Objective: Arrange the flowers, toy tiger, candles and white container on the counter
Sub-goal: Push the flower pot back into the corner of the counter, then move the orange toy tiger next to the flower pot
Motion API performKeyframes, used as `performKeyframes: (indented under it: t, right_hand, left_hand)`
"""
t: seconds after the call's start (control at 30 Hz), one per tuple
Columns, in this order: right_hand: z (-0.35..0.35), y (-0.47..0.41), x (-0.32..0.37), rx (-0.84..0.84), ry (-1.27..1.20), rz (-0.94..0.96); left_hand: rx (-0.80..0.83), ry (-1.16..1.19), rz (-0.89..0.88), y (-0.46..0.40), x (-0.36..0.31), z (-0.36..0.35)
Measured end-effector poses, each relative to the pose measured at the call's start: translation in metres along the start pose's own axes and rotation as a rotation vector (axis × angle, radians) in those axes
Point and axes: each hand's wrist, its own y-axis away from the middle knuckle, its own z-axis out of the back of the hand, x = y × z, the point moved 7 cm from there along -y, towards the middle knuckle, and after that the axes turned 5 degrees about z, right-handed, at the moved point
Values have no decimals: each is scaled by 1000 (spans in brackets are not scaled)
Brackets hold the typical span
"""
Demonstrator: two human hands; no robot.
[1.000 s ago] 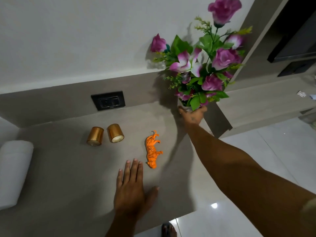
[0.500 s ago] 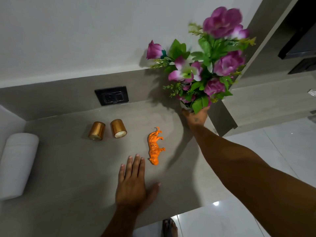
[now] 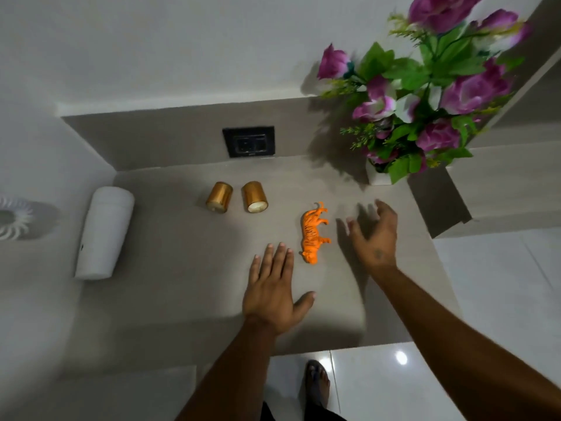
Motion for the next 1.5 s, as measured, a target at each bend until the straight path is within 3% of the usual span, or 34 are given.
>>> performKeyframes:
  t: [0.07,0.13,0.27,0.37,0.5,0.6,0.77,0.87,0.97,1.13,1.27,1.5]
  right_hand:
    - [-10,28,40,125,58,248]
    - [-29,45,71,280,180,343]
    - [-67,51,79,606,485,125]
    - [-70,47,72,649,544,50]
    - [-69,44,62,620,510,41]
    - [-59,34,48,499,355,-51]
    - [-31,10,20,17,-299,-410]
    - [-35,-2,7,-101,-654,-581]
    - [-44,-13,0,-137,-857,-658]
    - [-56,-23,-4,-54,-892,-607]
    - [-63,-22,-10,34,-753,-541]
    - [-67,-33,-10,6,-493,-496]
  left_hand:
    - [15,-21,5,0,1,-1]
    - [25,-35,3,0,1,-2]
    - [26,-32,5,2,1,-2]
    - [23,-30,6,2,1,-2]
    - [23,-40,3,1,0,-2]
    - [19,-40,3,1,1,-3]
    - [20,-51,8,0,3,-6]
    - [21,-56,11,-1,3,-6]
    - [10,-47,11,0,3,-6]
    - [9,-42,9,-2,3,-5]
    - [16,-53,9,-2,3,-6]
    - [15,-47,14,-1,3,-6]
